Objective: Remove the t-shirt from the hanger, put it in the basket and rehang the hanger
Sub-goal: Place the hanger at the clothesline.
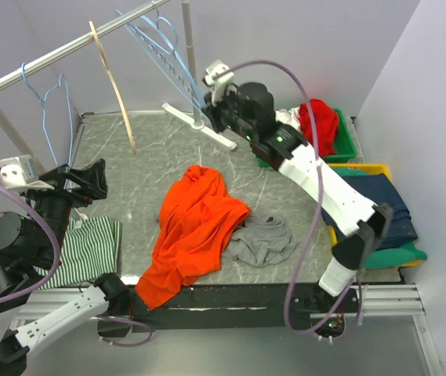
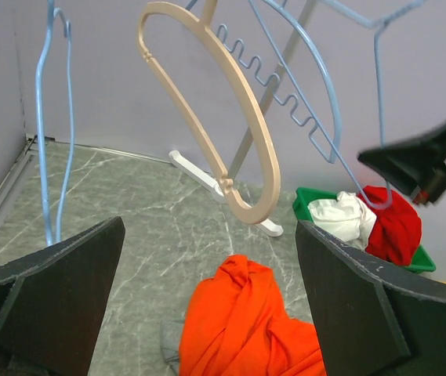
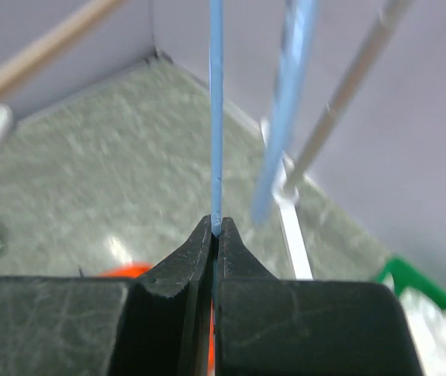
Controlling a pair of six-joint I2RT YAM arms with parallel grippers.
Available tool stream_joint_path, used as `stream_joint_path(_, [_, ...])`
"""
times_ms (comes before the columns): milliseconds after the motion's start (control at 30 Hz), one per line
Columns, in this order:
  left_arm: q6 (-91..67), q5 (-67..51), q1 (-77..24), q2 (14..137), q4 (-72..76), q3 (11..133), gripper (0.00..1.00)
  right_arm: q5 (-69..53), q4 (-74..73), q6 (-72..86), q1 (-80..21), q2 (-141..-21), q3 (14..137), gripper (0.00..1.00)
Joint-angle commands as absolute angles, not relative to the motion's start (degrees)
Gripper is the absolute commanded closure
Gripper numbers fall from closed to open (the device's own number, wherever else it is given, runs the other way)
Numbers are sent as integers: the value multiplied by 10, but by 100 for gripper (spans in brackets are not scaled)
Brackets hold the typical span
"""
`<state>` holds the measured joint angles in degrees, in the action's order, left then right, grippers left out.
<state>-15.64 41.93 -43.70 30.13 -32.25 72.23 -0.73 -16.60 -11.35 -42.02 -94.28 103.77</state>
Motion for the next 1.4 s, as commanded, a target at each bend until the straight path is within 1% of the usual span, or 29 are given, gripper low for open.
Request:
stream_joint_path(0, [-148, 415, -436, 297, -324, 735, 4, -68, -145, -94, -423, -1019, 1181, 100])
stream_joint_path(200, [-148, 411, -436, 291, -323, 732, 3, -94, -149, -72, -423, -1088, 1270, 100])
stream_joint_path(500, [-155, 400, -437, 283, -322, 726, 4, -127, -131, -59, -423, -1146, 1326, 100])
stream_joint_path(600, [-159, 396, -437, 282, -323, 724, 3, -139, -105, -60, -423, -1164, 1323, 100])
stream_joint_path(733, [-156, 389, -436, 281, -320, 719, 4, -135, -28, -60, -423, -1179, 1296, 100])
stream_joint_path(967, [-156, 383, -436, 280, -323, 715, 4, -140, -2, -54, -422, -1258, 1372, 100])
stream_joint_path(1367, [-155, 389, -436, 275, -328, 715, 4, -150, 48, -40, -423, -1305, 1400, 100])
